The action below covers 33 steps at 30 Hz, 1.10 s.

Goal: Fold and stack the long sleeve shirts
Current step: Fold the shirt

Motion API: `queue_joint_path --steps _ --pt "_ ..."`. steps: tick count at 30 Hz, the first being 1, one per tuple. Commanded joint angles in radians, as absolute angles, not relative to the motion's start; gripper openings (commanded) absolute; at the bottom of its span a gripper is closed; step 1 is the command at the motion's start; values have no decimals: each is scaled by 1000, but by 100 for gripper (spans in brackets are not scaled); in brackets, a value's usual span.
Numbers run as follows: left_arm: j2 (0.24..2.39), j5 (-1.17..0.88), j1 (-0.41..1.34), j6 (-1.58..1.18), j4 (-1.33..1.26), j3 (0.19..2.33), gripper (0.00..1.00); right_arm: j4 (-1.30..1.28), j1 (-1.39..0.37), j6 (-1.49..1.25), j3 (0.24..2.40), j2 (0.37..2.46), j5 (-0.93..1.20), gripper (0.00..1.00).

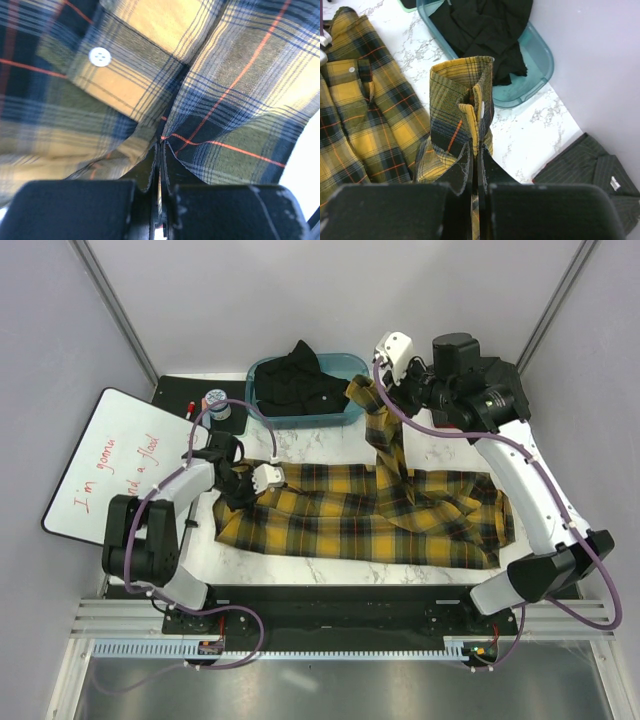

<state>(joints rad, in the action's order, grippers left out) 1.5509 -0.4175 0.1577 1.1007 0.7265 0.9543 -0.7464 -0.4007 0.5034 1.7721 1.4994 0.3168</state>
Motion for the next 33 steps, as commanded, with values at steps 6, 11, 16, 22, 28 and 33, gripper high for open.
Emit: queue_joint_path --steps 6,11,16,22,28,33 --pt "1529 -423 163 1060 661 939 2 -645 -379 535 1819 1339 178 0" --pt "1441 -452 163 1031 673 960 2 -560 -367 590 1789 1275 63 0" --pt "1394 -460 161 1034 680 968 2 -526 -353 624 1781 1249 9 0" --pt "1384 -445 163 1094 699 943 2 -485 -336 670 1756 1198 -66 0" --pt "1401 -416 161 1051 608 940 2 -436 -322 721 1669 1155 -117 0" --pt "1404 -385 161 1023 540 922 2 -350 -295 770 1579 1154 -138 0"
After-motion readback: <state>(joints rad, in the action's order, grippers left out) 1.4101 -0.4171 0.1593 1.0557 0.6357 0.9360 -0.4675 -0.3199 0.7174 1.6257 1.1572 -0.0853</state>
